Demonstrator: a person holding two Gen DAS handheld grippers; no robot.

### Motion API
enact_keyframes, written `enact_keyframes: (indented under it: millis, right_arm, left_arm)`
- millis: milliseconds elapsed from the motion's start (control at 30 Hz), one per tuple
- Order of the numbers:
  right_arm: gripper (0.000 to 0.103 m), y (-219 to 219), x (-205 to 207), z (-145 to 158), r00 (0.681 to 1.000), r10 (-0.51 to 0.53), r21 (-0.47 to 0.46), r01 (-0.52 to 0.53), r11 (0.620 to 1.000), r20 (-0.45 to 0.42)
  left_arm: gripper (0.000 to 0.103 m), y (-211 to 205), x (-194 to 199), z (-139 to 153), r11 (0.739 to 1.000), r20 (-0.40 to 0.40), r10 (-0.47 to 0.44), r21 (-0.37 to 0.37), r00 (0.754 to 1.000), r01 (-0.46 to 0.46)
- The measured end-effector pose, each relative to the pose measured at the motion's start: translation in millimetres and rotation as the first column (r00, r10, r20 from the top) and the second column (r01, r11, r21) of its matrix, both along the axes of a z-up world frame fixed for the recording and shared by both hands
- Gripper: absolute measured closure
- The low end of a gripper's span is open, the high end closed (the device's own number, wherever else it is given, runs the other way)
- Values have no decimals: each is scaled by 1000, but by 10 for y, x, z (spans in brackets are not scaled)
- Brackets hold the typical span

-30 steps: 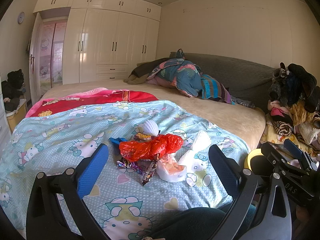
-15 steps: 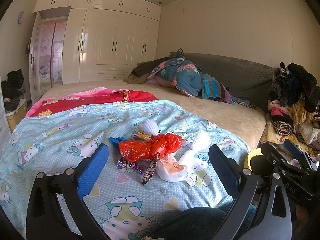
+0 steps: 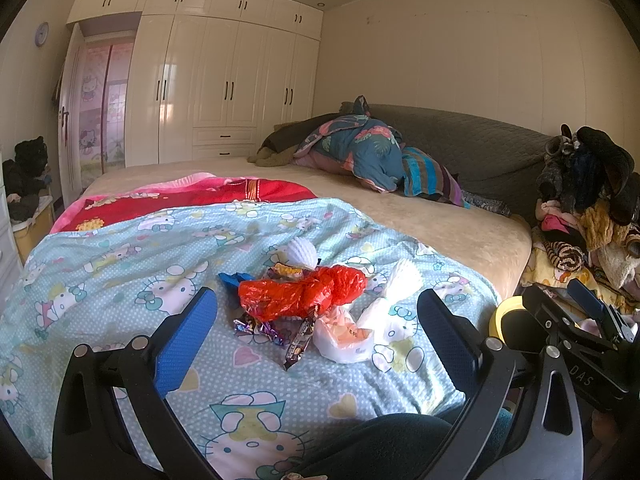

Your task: Collect trash

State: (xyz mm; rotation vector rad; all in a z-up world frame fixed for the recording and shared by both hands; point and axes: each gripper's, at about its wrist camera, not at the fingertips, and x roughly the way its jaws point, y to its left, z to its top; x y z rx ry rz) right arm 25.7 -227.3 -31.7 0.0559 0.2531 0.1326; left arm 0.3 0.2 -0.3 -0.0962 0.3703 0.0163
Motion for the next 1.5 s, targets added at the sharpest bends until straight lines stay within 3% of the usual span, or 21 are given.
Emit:
enact_keyframes:
  millis: [567, 1100, 1333, 1500]
  right_arm:
    - [10, 87, 67, 10, 1000, 1, -36, -2, 999, -29]
    - [10, 568, 436, 197, 989, 121, -25, -124, 992, -85]
    - [10, 686, 617, 180, 983, 147, -33, -152, 988, -114]
    - [10, 626, 824, 121, 977, 127, -23, -133, 991, -168]
  left_arm:
    - [6, 77, 65, -109, 999, -26, 8, -38, 1000, -9]
    - [6, 626, 190, -45, 986, -36, 151, -59, 988, -153]
    - [6, 873, 349, -102, 979, -83, 186, -69, 979, -192]
    - [6, 941, 496, -197, 983, -128, 156, -81, 979, -167]
